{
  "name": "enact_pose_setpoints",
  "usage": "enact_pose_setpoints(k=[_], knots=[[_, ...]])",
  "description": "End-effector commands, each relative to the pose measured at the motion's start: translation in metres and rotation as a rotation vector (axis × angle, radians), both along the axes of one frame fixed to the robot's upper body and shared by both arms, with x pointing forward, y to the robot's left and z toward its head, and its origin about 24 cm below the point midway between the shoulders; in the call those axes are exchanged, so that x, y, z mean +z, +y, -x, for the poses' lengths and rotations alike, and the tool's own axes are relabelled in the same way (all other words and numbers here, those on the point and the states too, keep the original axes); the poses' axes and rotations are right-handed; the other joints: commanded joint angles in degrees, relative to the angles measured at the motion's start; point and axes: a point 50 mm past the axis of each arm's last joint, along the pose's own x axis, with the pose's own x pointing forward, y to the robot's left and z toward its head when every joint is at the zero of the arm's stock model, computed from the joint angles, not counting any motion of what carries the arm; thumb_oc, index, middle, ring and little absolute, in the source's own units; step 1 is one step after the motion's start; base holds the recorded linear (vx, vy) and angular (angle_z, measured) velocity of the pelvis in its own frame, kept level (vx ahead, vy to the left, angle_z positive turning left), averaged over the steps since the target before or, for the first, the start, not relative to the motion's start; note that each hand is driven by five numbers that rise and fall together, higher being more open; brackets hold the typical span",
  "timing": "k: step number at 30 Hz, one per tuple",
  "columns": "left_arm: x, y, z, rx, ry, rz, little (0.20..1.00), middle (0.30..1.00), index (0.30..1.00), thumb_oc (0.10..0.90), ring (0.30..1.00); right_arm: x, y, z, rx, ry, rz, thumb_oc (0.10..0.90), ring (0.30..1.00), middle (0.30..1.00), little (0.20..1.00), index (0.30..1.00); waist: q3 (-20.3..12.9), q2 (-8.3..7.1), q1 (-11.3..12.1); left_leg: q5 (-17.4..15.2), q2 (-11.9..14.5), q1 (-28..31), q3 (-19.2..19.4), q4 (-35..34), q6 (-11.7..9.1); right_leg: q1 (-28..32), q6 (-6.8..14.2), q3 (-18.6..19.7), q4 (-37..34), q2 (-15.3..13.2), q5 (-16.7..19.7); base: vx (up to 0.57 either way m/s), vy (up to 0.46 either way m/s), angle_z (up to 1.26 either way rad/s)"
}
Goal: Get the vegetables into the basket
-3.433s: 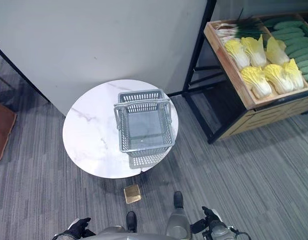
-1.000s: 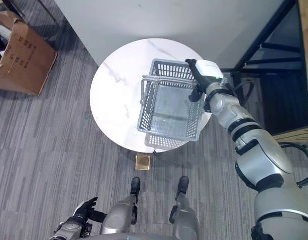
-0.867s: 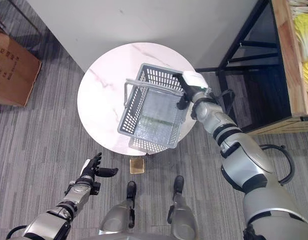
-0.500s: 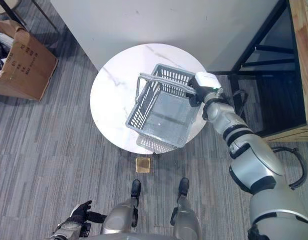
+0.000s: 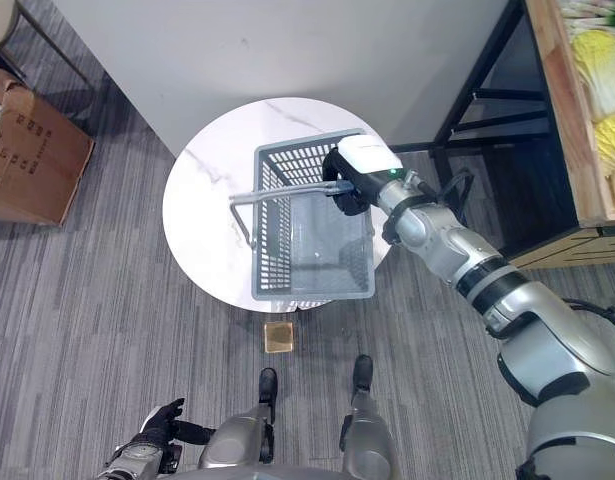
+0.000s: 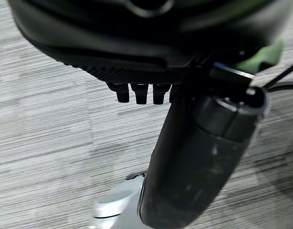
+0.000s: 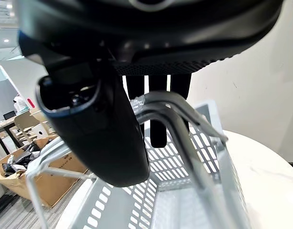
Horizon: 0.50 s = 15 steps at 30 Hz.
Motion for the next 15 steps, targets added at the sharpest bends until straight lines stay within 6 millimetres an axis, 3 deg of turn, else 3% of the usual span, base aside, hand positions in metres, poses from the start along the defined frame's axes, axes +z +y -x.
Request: enact_pose_setpoints(k=[1, 6, 15], knots=[[0.002, 0.029, 0.021, -0.027, 0.101, -0.100, 1.000, 1.000, 1.000, 0.900, 1.000, 0.062, 0.022, 0.013, 0.187, -0.187, -0.235, 0.400, 0.300, 0.300, 0.300, 0.300, -3.8, -2.50, -0.7, -0.8, 0.4, 0.5, 0.2, 0.0, -1.4, 4.8, 5.7, 4.0, 0.2, -4.9, -2.2, 0.05, 0.017, -0.02], [0.000, 0.031, 0.032, -0.051, 0.147, -0.107, 1.000, 1.000, 1.000, 0.900, 1.000, 0.058, 0.020, 0.037, 0.277, -0.158, -0.236, 0.400, 0.300, 0.300, 0.300, 0.300, -5.1, -2.49, -2.0, -1.4, 0.7, 2.6, 1.3, 0.0, -1.4, 6.1, 5.8, 4.5, 0.1, -4.8, -2.5, 0.03, 0.001, -0.11], [-0.004, 0.029, 0.049, -0.067, 0.204, -0.082, 1.000, 1.000, 1.000, 0.900, 1.000, 0.042, -0.006, 0.076, 0.314, -0.082, -0.217, 0.400, 0.300, 0.300, 0.300, 0.300, -8.0, -2.31, -5.8, -3.1, 1.4, 7.5, 5.1, 0.0, -1.3, 7.7, 6.1, 7.2, 0.4, -4.0, -3.0, 0.05, 0.005, -0.21]])
